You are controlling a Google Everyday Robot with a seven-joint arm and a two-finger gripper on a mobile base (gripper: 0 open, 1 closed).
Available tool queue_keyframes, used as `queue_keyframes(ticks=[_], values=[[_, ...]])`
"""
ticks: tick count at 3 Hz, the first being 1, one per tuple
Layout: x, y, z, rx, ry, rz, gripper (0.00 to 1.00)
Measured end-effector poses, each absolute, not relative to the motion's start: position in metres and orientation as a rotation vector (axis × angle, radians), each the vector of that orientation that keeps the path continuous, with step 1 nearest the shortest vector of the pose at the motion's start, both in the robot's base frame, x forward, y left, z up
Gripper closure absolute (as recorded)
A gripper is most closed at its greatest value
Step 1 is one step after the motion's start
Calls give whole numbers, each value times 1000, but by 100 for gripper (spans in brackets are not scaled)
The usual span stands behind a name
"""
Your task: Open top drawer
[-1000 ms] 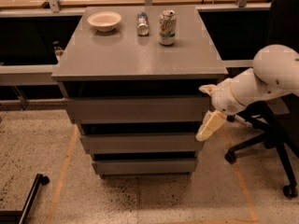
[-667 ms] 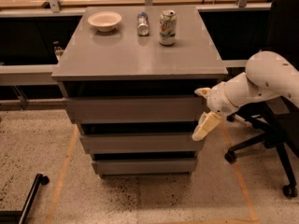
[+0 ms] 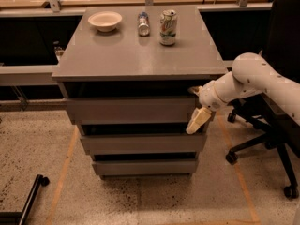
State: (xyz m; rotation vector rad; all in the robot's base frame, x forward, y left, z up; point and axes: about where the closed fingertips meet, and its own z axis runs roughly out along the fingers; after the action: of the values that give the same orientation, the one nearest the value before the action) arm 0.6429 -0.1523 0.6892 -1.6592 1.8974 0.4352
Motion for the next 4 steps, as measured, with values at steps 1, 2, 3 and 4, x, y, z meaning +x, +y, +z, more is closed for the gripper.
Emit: queue_keyframes(ticks=[1,2,3,4], values=[[647,-145,666,-1687,1905,488,0],[648,-144,668,-1692,1908,500,24],[648,-144,671,-1692,1908,500,46],[648,-144,678,-1693,1908,500,69]])
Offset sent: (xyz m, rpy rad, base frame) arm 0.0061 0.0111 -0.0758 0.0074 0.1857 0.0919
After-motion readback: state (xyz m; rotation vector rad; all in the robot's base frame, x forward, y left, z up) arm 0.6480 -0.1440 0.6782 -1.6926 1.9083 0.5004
